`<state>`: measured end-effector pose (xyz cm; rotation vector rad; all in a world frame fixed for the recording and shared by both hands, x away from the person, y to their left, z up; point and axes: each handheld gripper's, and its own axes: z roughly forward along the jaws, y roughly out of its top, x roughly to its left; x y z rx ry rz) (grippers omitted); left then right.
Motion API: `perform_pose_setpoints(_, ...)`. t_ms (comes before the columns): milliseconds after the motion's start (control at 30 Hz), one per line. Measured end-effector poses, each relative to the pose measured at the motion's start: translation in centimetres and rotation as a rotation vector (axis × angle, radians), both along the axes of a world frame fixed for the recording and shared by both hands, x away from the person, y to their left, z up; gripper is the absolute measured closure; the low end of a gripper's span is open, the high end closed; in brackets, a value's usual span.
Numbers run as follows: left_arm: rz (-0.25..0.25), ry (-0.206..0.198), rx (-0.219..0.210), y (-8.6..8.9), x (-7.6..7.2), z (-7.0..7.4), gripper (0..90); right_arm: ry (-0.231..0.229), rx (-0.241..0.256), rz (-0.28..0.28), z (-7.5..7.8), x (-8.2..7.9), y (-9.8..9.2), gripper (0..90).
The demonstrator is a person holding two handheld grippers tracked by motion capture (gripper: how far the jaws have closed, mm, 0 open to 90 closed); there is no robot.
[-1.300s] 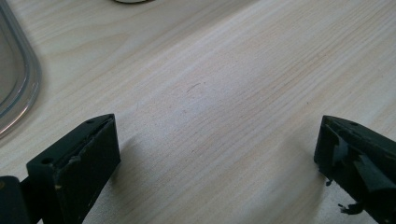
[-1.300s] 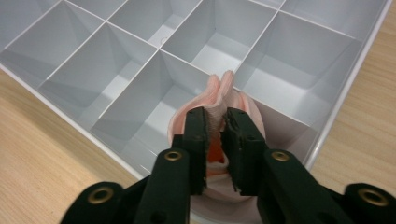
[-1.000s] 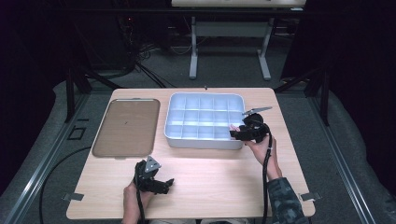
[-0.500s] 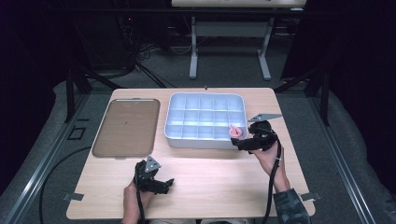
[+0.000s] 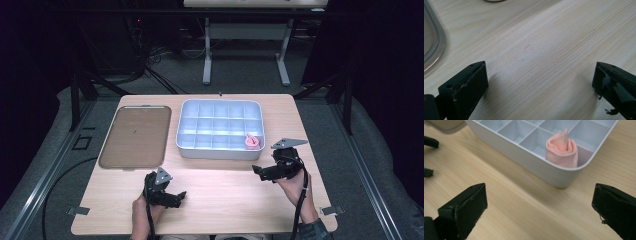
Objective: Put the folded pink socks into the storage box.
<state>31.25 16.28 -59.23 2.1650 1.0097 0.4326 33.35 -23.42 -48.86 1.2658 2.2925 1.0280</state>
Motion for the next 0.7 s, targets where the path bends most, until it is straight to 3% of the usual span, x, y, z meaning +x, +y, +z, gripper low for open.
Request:
perform_pose_setpoints(167,0.000,0.000,0.000,0.0,0.0,0.0,0.0,0.013,-0.005,-0.019,-2.2,-0.9,-0.7,0.0)
perform_pose_setpoints(400,0.000,0.000,0.000,0.0,0.0,0.0,0.0,0.063,0.016,-0.044,-6.8,-2.6,-1.4,0.0)
perform_pose_setpoints(533,0.001,0.000,0.000,0.0,0.0,0.0,0.0,0.027,0.004,-0.067,-8.5,-3.5,-1.7,0.0)
perform_pose_setpoints(700,0.001,0.000,0.000,0.0,0.0,0.0,0.0,0.006,-0.014,-0.075,-9.2,-4.1,-2.1,0.0)
